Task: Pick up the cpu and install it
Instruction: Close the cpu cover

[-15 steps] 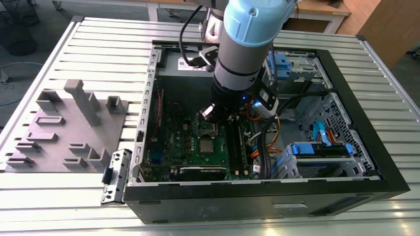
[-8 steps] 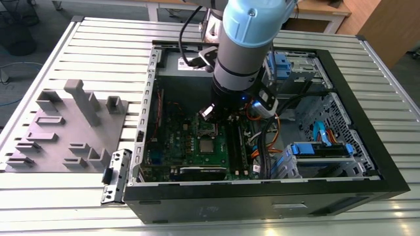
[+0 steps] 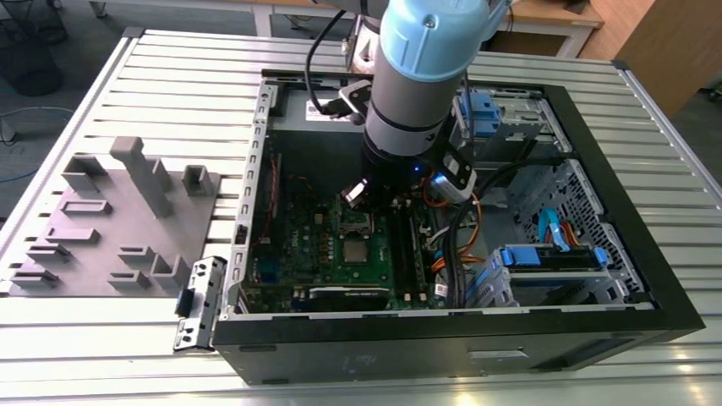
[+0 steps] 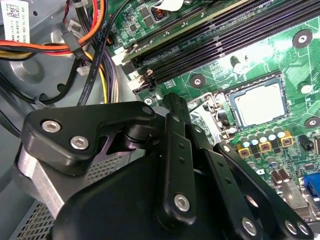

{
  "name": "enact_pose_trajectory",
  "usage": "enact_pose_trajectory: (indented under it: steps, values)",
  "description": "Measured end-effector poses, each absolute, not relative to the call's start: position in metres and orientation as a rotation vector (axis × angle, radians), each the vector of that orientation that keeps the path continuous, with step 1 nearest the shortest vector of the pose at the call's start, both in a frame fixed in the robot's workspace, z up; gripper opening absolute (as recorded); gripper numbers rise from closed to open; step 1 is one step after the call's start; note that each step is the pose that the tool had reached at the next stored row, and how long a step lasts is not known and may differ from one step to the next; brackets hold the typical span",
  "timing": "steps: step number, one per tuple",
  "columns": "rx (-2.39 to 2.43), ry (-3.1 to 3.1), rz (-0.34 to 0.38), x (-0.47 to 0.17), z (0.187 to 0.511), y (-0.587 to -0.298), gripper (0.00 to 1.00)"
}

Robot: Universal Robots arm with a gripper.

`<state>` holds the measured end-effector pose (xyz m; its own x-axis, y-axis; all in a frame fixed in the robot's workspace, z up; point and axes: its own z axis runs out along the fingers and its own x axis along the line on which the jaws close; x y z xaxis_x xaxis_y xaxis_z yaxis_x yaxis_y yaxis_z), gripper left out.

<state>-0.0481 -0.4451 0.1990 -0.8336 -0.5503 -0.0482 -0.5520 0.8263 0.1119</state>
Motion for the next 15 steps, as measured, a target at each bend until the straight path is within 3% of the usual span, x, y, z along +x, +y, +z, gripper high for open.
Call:
enact_pose_trajectory:
  steps: [15]
  values:
    - [-0.922, 2.984, 0.190, -0.0481, 0.2069, -0.4493, 0.11]
